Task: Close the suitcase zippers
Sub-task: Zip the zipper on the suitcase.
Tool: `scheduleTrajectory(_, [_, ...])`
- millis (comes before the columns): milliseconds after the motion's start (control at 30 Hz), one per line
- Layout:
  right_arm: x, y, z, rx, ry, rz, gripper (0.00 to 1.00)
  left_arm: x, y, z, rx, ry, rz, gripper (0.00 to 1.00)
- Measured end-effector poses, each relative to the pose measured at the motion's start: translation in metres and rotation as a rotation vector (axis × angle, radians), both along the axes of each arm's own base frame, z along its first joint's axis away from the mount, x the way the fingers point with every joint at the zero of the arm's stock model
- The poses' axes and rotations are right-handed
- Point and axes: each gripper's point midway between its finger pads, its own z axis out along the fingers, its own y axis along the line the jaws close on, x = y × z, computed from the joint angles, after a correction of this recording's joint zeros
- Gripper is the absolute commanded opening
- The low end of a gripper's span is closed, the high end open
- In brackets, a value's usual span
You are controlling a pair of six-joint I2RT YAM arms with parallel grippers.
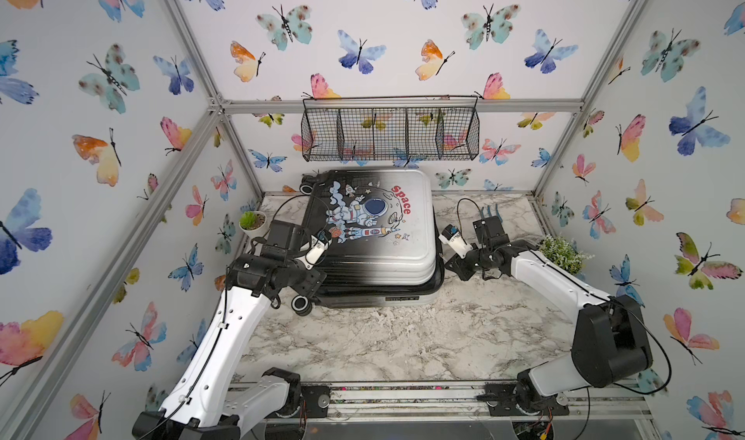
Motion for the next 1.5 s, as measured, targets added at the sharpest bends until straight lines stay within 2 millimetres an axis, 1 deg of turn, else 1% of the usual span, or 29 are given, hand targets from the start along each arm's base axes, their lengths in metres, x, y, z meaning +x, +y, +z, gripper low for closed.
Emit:
scheduleTrajectory(100, [-0.001, -0.001, 0.000, 0.000, 0.009, -0.005, 0.02, -0.015, 0.000, 0.002, -0.037, -0.006, 0.030, 0.73])
scheduleTrajectory(200, [-0.002, -0.001, 0.000, 0.001, 0.012, -0.009, 0.02, -0.028, 0.005, -0.003, -0.065, 0.008, 0.077, 0.74])
scheduleTrajectory(233, [-0.002, -0.001, -0.001, 0.002, 0.013, -0.011, 0.02, -0.031, 0.008, -0.006, -0.065, 0.015, 0.103, 0.76])
scheduleTrajectory(300, [-0.002, -0.001, -0.001, 0.002, 0.015, -0.012, 0.02, -0.033, 0.017, -0.008, -0.053, 0.012, 0.166, 0.76])
scheduleTrajectory(433, [-0.002, -0.001, -0.001, -0.001, 0.014, -0.013, 0.02, -0.028, 0.031, -0.003, -0.063, -0.023, 0.256, 0.76])
scheduleTrajectory(500, [-0.001, -0.001, -0.001, -0.002, 0.015, -0.016, 0.02, -0.026, 0.031, -0.002, -0.068, -0.023, 0.260, 0.77])
scheduleTrajectory(567, [-0.001, -0.002, -0.001, -0.003, 0.015, -0.019, 0.02, -0.020, 0.026, 0.008, -0.103, -0.025, 0.273, 0.75])
scheduleTrajectory(633, [-0.001, -0.002, -0.001, -0.003, 0.018, -0.022, 0.02, -0.003, 0.014, 0.032, -0.201, -0.072, 0.285, 0.73])
scheduleTrajectory(667, [-0.001, -0.002, -0.002, -0.003, 0.019, -0.022, 0.02, 0.005, 0.010, 0.042, -0.239, -0.097, 0.295, 0.73])
scheduleTrajectory(700, [-0.001, -0.002, -0.002, -0.003, 0.020, -0.024, 0.02, 0.011, 0.007, 0.047, -0.268, -0.109, 0.308, 0.73])
scheduleTrajectory(733, [-0.001, -0.002, -0.002, -0.003, 0.021, -0.025, 0.02, 0.015, 0.006, 0.047, -0.287, -0.111, 0.329, 0.72])
scheduleTrajectory(767, [-0.001, -0.002, -0.002, -0.003, 0.021, -0.026, 0.02, 0.018, 0.008, 0.042, -0.297, -0.098, 0.360, 0.71])
scheduleTrajectory(867, [-0.001, -0.002, -0.002, -0.005, 0.020, -0.027, 0.02, 0.024, 0.027, 0.021, -0.315, -0.034, 0.469, 0.69])
scheduleTrajectory(900, [-0.001, -0.002, -0.002, -0.005, 0.020, -0.027, 0.02, 0.027, 0.040, 0.017, -0.309, -0.027, 0.520, 0.70])
scheduleTrajectory(933, [-0.001, -0.002, -0.002, -0.005, 0.020, -0.027, 0.02, 0.029, 0.054, 0.017, -0.273, -0.047, 0.548, 0.74])
scheduleTrajectory(1000, [-0.001, -0.002, -0.002, -0.005, 0.020, -0.027, 0.02, 0.030, 0.063, 0.025, -0.226, -0.085, 0.534, 0.79])
scheduleTrajectory(1067, [-0.001, -0.002, -0.002, -0.005, 0.020, -0.027, 0.02, 0.031, 0.065, 0.032, -0.172, -0.117, 0.483, 0.80])
scheduleTrajectory(1133, [-0.001, -0.002, -0.002, -0.005, 0.020, -0.027, 0.02, 0.033, 0.065, 0.033, -0.099, -0.134, 0.397, 0.82])
scheduleTrajectory(1167, [0.000, -0.002, -0.003, -0.005, 0.021, -0.027, 0.02, 0.033, 0.065, 0.028, -0.061, -0.131, 0.361, 0.83])
scheduleTrajectory(1233, [0.000, -0.002, -0.003, -0.006, 0.022, -0.027, 0.02, 0.033, 0.069, 0.012, 0.026, -0.097, 0.283, 0.84])
scheduleTrajectory(1300, [0.001, -0.002, -0.003, -0.006, 0.022, -0.027, 0.02, 0.035, 0.079, -0.003, 0.100, -0.047, 0.235, 0.84])
scheduleTrajectory(1333, [0.001, -0.002, -0.003, -0.006, 0.022, -0.027, 0.02, 0.037, 0.082, -0.007, 0.124, -0.030, 0.216, 0.84])
scheduleTrajectory(1400, [0.002, -0.001, -0.003, -0.008, 0.026, -0.027, 0.02, 0.043, 0.090, -0.011, 0.153, -0.004, 0.196, 0.84])
scheduleTrajectory(1500, [0.004, -0.001, -0.003, -0.013, 0.035, -0.028, 0.02, 0.055, 0.100, -0.008, 0.201, -0.007, 0.156, 0.84])
